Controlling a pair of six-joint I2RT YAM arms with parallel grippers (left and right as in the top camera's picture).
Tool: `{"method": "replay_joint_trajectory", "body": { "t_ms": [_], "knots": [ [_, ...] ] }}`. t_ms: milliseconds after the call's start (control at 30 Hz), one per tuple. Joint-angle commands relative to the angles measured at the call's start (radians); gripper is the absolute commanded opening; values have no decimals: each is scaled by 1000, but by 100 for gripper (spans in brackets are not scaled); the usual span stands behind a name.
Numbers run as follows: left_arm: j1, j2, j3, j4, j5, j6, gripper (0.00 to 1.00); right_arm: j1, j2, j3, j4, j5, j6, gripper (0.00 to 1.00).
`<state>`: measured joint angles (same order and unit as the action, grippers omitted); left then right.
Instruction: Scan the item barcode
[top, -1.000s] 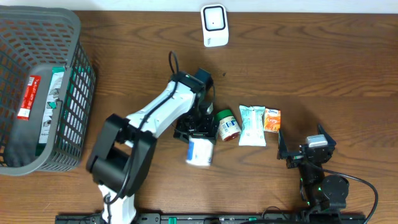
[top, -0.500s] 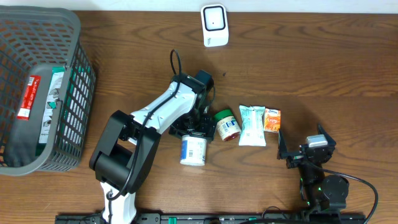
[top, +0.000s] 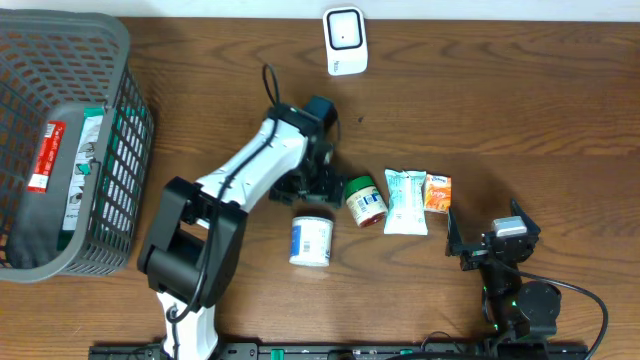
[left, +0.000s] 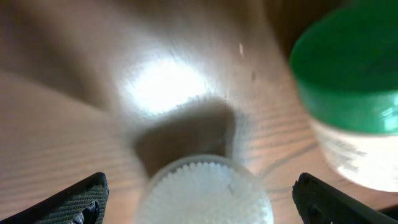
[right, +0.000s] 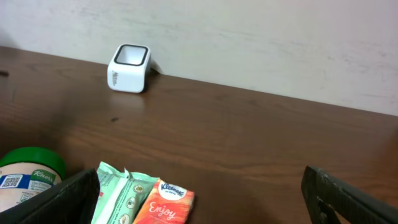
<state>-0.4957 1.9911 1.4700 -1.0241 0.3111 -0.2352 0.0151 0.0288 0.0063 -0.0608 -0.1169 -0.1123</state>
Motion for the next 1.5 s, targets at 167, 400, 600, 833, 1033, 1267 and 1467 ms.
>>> {"method": "replay_joint_trajectory", "body": {
  "t_ms": [167, 400, 600, 833, 1033, 1267, 1467],
  "knots": [
    [95, -47, 124, -39, -14, -11, 95, 5, -1, -1, -3, -4, 14, 99],
    [157, -222, 144, -147, -176, -39, 7, 5, -1, -1, -3, -4, 14, 99],
    [157, -344, 108, -286, -193, -55, 7, 5, -1, -1, -3, -4, 14, 99],
    [157, -385, -146, -272, -192, -77, 7, 5, -1, -1, -3, -4, 14, 99],
    [156, -385, -399, -92, -58, -92, 7, 5, -1, -1, -3, -4, 14, 99],
    [156, -385, -561, 140, -4, -159, 7, 5, -1, -1, -3, -4, 14, 99],
    [135, -384, -602, 178, 0, -194, 7, 5, -1, -1, -3, -4, 14, 99]
  ]
}}
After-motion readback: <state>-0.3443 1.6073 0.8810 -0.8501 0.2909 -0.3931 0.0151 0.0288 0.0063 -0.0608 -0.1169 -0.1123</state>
